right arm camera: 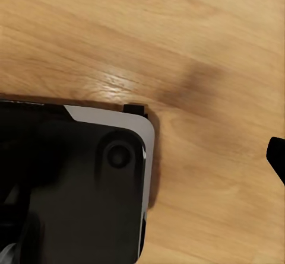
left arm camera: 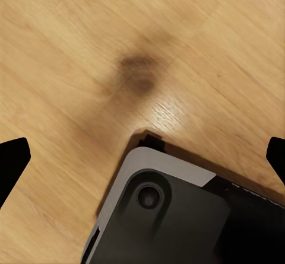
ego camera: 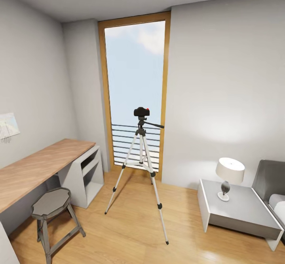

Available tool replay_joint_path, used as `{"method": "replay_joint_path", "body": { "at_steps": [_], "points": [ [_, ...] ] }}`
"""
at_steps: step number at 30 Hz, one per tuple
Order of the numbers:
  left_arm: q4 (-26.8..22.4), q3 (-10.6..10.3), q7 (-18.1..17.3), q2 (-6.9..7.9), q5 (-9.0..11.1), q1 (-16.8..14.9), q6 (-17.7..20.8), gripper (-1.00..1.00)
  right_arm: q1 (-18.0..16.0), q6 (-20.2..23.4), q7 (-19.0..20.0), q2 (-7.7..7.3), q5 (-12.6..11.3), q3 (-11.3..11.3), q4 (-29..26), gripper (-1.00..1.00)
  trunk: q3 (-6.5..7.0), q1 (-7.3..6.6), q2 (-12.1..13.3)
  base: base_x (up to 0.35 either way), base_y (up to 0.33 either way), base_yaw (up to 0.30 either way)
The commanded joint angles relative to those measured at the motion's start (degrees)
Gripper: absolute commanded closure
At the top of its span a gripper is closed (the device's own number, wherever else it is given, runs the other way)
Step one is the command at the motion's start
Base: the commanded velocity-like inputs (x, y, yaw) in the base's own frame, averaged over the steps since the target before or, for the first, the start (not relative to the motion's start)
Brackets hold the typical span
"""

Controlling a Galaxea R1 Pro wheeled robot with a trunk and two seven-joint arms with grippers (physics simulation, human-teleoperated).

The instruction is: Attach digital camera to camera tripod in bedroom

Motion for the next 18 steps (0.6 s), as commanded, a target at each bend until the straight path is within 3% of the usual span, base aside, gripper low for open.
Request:
{"method": "replay_joint_path", "body": {
  "at_steps": [1,18],
  "points": [
    [-0.1,-0.4,0.2,0.0,0.4,0.0,-0.1,-1.0,-0.1,-0.3,0.3,0.01,-0.6,0.5,0.2,-1.0,-0.02,0.02,0.0,0.0,0.0,0.0],
    [-0.1,-0.5,0.2,0.0,0.4,0.0,-0.1,-1.0,-0.1,-0.3,0.3,-0.02,-0.5,0.4,0.2,-1.0,-0.02,0.02,0.0,0.0,0.0,0.0]
  ]
}}
